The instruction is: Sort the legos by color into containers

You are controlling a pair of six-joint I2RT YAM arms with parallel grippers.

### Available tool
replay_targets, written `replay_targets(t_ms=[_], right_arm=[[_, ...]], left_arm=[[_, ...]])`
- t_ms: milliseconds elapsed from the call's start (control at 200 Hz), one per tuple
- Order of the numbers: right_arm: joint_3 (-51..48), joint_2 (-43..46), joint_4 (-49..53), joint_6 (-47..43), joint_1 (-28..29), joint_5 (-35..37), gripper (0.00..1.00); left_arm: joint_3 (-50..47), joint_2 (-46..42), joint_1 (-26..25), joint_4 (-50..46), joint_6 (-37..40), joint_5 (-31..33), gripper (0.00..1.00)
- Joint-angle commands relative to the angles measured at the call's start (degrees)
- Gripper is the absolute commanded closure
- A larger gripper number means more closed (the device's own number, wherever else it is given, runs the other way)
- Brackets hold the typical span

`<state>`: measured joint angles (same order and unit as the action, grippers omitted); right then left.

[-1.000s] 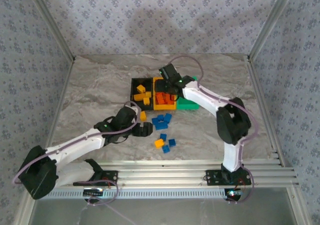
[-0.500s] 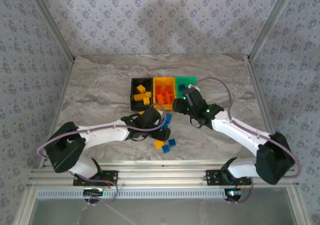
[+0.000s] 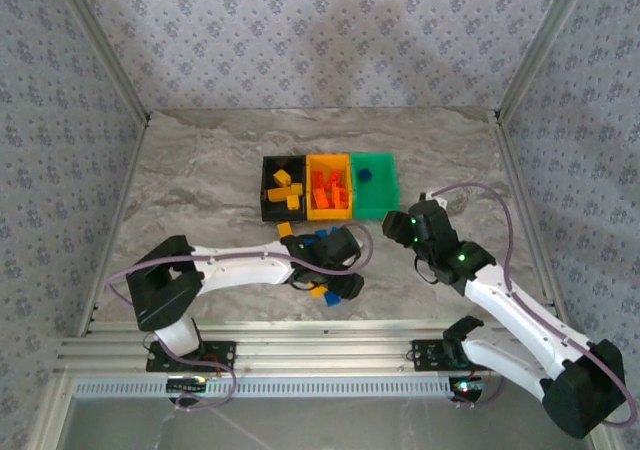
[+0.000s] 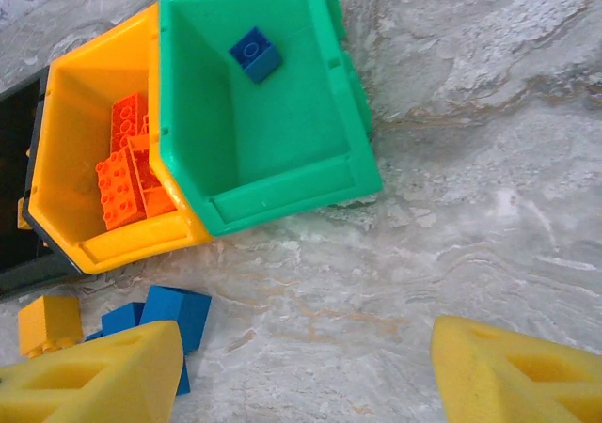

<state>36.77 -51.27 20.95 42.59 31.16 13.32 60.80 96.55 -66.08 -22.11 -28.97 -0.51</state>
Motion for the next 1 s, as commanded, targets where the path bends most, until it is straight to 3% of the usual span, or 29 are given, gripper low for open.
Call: replay_targets(t_ms=[0,550,994], right_arm=[[-0.63,1.73,2.20,0.71,-1.07,0.61,0.28],[-2.02,8.67,5.06,0.01,-4.86,-0.35,0.28],[-2.97,10.29,5.35,0.14,-6.16,-1.30,0.27]], left_arm=[[3.01,1.33,-0.83,-6.96,0.03,-0.85,0.28],[9.86,9.47,-1.57,-7.87,2.41,-7.20,0.34],[15.44,16.49,-5.14,-14.09,6.55,5.39,0.37]])
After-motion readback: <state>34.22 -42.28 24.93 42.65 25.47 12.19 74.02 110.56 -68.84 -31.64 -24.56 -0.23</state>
